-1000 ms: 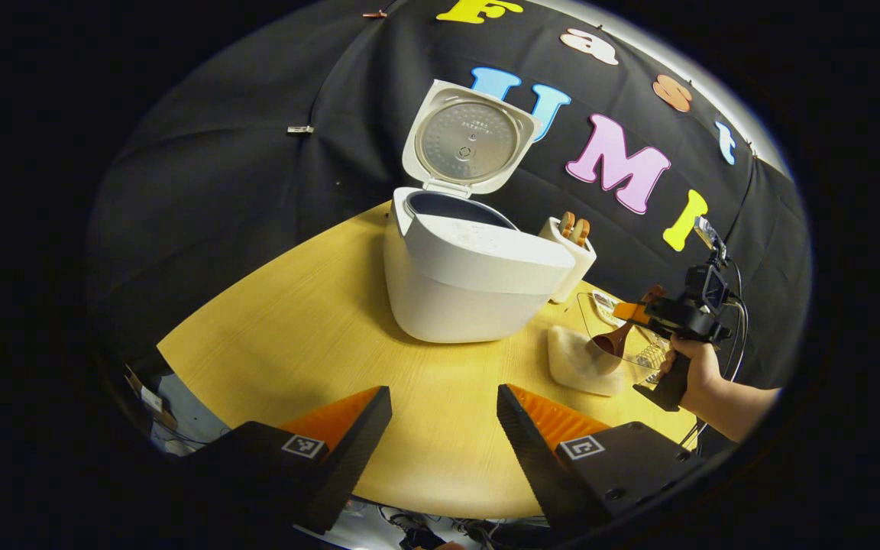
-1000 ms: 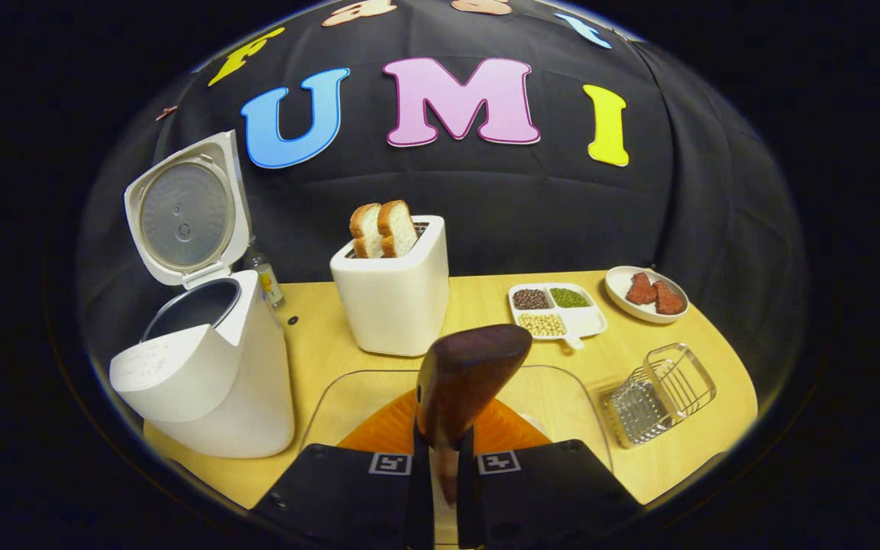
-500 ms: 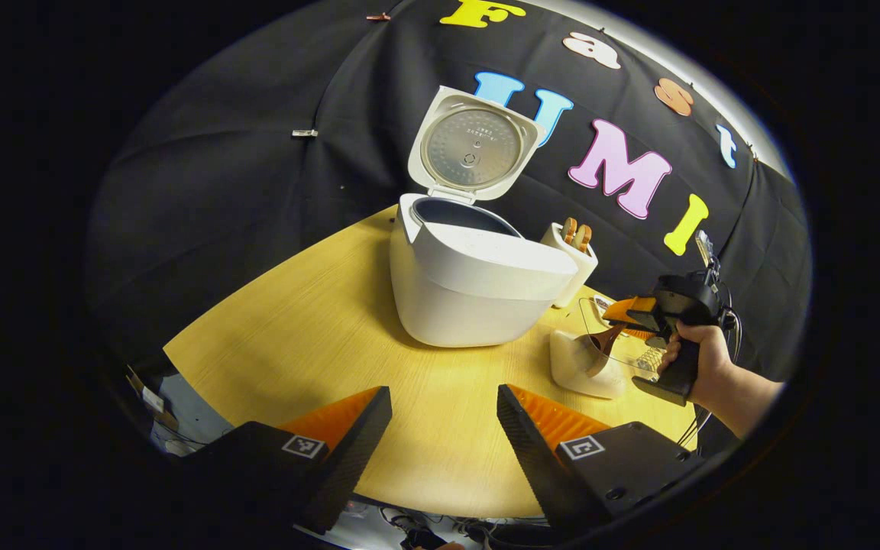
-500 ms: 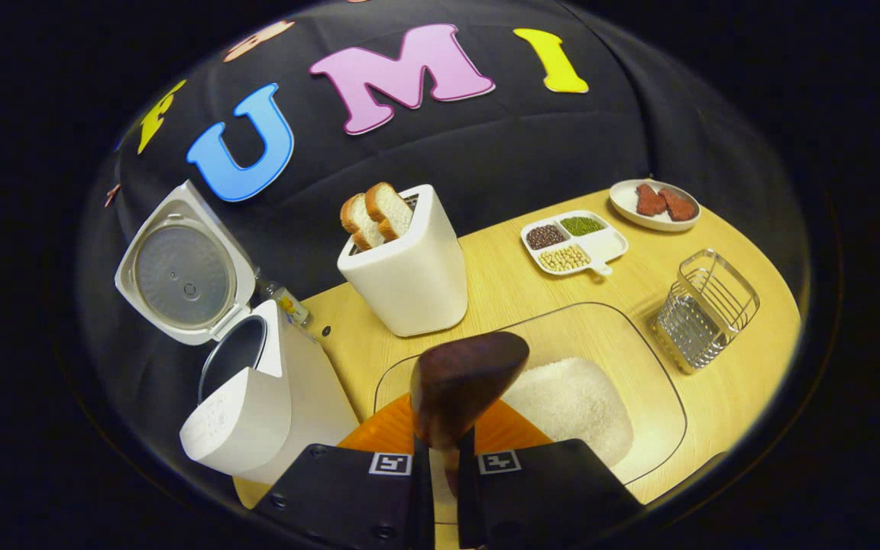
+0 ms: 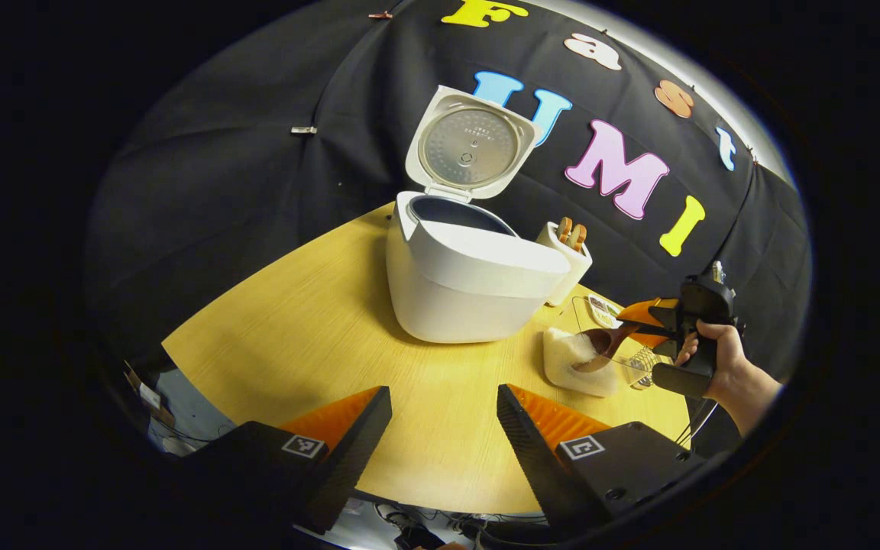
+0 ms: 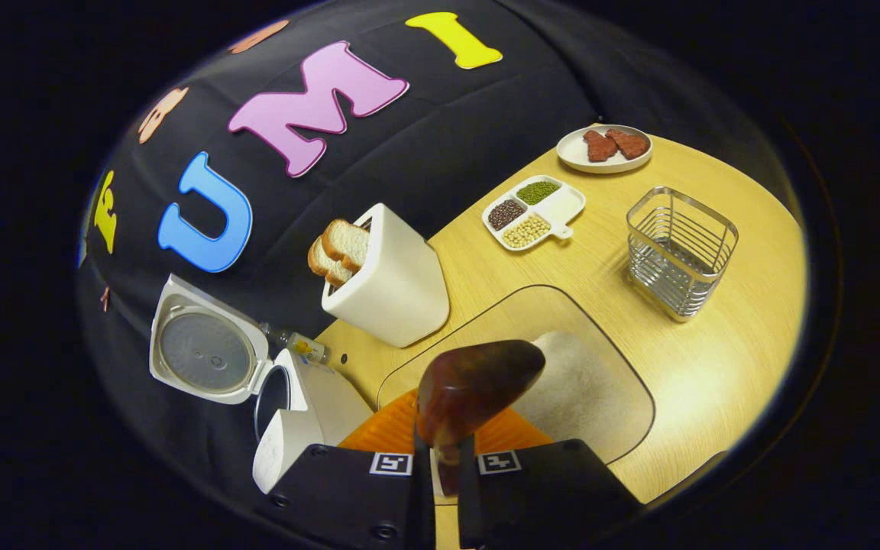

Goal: Close the left gripper, press the button to open the rice cooker; take a wooden spoon from the chopstick holder with the right hand, scoop a spoonful of rice and pour it into the rice cooker, then put the wooden spoon back into the chopstick holder.

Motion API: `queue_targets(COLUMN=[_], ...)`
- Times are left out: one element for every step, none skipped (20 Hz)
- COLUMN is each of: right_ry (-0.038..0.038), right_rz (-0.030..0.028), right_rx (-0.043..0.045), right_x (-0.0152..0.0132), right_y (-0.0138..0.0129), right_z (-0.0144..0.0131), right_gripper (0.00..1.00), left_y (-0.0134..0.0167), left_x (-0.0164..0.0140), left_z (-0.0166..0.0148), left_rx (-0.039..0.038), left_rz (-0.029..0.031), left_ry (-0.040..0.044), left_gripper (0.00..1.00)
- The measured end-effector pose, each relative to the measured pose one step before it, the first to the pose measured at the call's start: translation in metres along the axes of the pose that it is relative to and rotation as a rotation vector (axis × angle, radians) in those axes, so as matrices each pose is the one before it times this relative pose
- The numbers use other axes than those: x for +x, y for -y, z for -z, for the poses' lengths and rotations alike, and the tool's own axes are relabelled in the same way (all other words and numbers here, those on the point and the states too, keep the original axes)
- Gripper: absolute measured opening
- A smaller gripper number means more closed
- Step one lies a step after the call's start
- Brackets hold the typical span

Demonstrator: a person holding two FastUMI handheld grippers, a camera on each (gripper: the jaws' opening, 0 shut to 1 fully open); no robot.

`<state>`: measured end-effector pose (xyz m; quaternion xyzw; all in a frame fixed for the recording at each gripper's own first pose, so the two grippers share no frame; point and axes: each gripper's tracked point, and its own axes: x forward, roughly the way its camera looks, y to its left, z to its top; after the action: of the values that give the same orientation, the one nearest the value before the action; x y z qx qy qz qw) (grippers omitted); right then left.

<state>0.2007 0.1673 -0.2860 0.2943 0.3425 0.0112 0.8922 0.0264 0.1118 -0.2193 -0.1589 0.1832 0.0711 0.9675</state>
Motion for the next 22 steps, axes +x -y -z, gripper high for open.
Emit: queue_targets(right_ry=[0.01408, 0.01192, 0.0095, 0.00784, 0.01045, 0.00466, 0.00346, 0.00091, 0.00068, 0.00019, 0.00168, -0.00101, 0.00101, 0.00015, -0.00094, -0.00149, -0.00075, -0.00336, -0.00301, -0.00248, -0.00358, -0.00705], right_rz=[0.00558, 0.00663, 0.00522, 0.00468, 0.00305, 0.002, -0.00048, -0.00044, 0.00146, -0.0014, -0.00312, -0.00435, -0.00508, -0.00561, -0.00555, -0.00754, -0.00792, -0.00836, -0.0101, -0.01106, -0.01507, -0.01906], right_rx=[0.0179, 0.02211, 0.02076, 0.02148, 0.0206, 0.01874, 0.01591, 0.01352, 0.01403, 0.01375, 0.0163, 0.01692, 0.01837, 0.01582, 0.01373, 0.0097, 0.00637, 0.00311, 0.0013, 0.00507, 0.00997, 0.01302], right_x=[-0.00551, -0.00429, -0.00351, -0.00388, -0.00387, -0.00261, -0.00367, -0.00248, -0.00385, -0.00295, -0.00291, -0.00111, -0.00293, -0.00275, -0.00156, -0.001, -0.00205, -0.0015, -0.00213, -0.00149, -0.00122, 0.00082], right_y=[0.00509, 0.00514, 0.00439, 0.0042, 0.0028, 0.00195, 0.00087, 0.00158, 0.0014, -0.00056, -0.00142, -0.0022, -0.00347, -0.00382, -0.00439, -0.00587, -0.00621, -0.00671, -0.00735, -0.00861, -0.01051, -0.01185], right_z=[-0.00739, -0.00822, -0.00646, -0.00689, -0.00633, -0.00484, -0.0044, -0.00344, -0.00269, -0.00348, -0.00392, -0.00359, -0.00424, -0.0038, -0.00495, -0.00376, -0.00238, -0.00263, -0.00201, -0.00085, 0.00054, 0.0016], right_gripper=[0.16, 0.16, 0.16, 0.16, 0.16, 0.16, 0.16, 0.16, 0.16, 0.16, 0.16, 0.16, 0.16, 0.16, 0.16, 0.16, 0.16, 0.16, 0.16, 0.16, 0.16, 0.16], left_y=[0.00104, 0.00192, 0.00206, 0.00252, 0.00167, 0.00176, 0.00235, 0.00246, 0.00226, 0.00222, 0.00245, 0.00093, -0.00035, 0.00063, -0.00103, -0.00097, -0.0005, -0.00144, -0.00134, -0.00106, -0.00124, -0.00153], left_x=[-0.00143, -0.00158, -0.00067, -0.00059, -0.00024, -0.00135, -0.00104, -0.00157, -0.00059, -0.00155, 0.00004, -0.00062, -0.00072, -0.0011, -0.00045, -0.00074, -0.00099, -0.00152, -0.00006, -0.00178, -0.00112, -0.00067], left_z=[-0.00197, -0.00125, -0.00054, -0.0003, 0.00056, -0.00091, -0.00076, 0.00035, 0.00012, 0.00088, 0.00068, -0.00069, -0.00115, -0.00257, -0.00296, -0.00292, -0.00121, -0.00217, -0.00164, -0.0011, 0.00046, 0.00004], left_rx=[0.00922, 0.00702, 0.00423, 0.00272, 0.00393, 0.0051, 0.00618, 0.00562, 0.00405, 0.00201, 0.00375, 0.00439, 0.00209, 0.00072, -0.00021, 0.00031, 0.00074, -0.00045, -0.00225, -0.00349, -0.0034, -0.00279], left_rz=[0.00178, 0.00473, 0.00449, 0.00482, 0.00319, 0.0033, 0.00329, 0.00259, 0.00295, 0.00407, 0.00375, -0.00236, -0.00256, -0.00276, -0.00429, -0.00408, -0.00648, -0.00495, -0.00456, -0.00354, -0.00266, -0.00387], left_ry=[0.00494, 0.0023, 0.00128, -0.00056, -0.00154, 0.00195, 0.00202, 0.00148, -0.0005, -0.00148, -0.00163, 0.00117, 0.003, 0.00641, 0.00812, 0.00689, 0.00652, 0.00655, 0.00622, 0.00485, 0.00262, 0.00146], left_gripper=[0.96, 0.96, 0.96, 0.96, 0.96, 0.96, 0.96, 0.96, 0.96, 0.96, 0.96, 0.96, 0.96, 0.96, 0.96, 0.96, 0.96, 0.96, 0.96, 0.96, 0.96, 0.96])
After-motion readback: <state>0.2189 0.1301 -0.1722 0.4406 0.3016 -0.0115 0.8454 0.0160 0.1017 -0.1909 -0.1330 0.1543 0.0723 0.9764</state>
